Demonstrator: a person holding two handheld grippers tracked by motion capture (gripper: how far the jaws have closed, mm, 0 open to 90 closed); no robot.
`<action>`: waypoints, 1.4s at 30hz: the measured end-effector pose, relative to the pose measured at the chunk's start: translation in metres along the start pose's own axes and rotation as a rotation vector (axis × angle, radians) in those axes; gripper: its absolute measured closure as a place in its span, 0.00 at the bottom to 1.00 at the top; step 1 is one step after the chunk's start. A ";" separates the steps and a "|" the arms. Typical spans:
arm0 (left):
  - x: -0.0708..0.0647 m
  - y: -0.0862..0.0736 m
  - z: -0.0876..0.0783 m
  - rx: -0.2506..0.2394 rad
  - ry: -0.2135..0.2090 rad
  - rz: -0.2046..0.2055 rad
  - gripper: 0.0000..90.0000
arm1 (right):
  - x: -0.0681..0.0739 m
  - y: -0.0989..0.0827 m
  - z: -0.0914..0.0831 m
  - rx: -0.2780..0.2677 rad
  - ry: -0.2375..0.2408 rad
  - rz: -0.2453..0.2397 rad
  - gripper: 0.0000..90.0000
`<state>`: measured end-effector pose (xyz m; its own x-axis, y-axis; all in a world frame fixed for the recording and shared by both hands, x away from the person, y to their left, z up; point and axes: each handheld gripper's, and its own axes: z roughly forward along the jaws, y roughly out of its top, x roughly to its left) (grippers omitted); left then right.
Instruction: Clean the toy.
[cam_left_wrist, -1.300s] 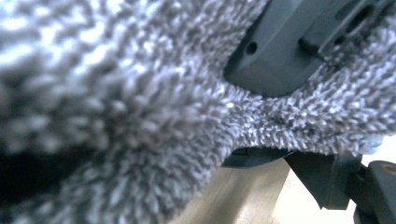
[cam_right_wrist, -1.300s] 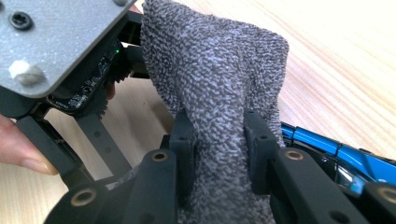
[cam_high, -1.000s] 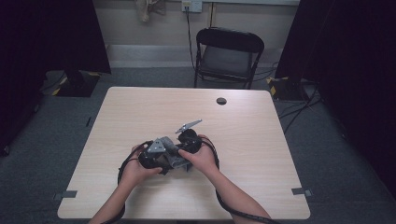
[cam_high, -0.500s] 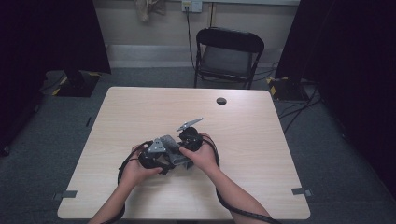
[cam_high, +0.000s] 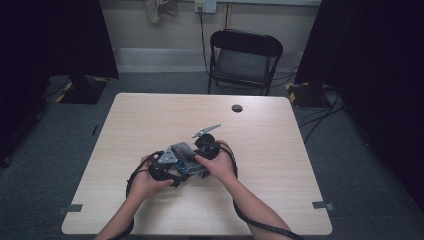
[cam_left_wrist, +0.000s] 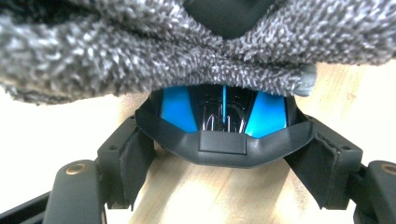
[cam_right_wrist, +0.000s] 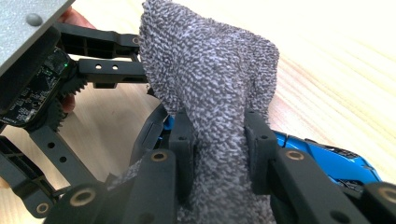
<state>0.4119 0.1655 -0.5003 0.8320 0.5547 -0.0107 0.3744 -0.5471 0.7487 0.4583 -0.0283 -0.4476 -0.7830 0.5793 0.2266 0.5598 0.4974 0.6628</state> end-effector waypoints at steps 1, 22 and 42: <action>0.000 0.000 0.000 -0.002 -0.001 0.000 0.29 | -0.001 0.000 0.000 -0.002 -0.006 0.003 0.77; 0.000 0.000 0.000 -0.002 -0.001 0.000 0.29 | -0.020 -0.003 -0.012 0.002 -0.060 0.028 0.78; 0.000 0.000 0.000 -0.001 0.000 -0.002 0.29 | -0.043 -0.012 -0.018 0.004 -0.089 0.049 0.77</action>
<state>0.4116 0.1654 -0.5004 0.8309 0.5563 -0.0123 0.3760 -0.5451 0.7494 0.4805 -0.0704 -0.4524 -0.7276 0.6579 0.1942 0.5981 0.4698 0.6492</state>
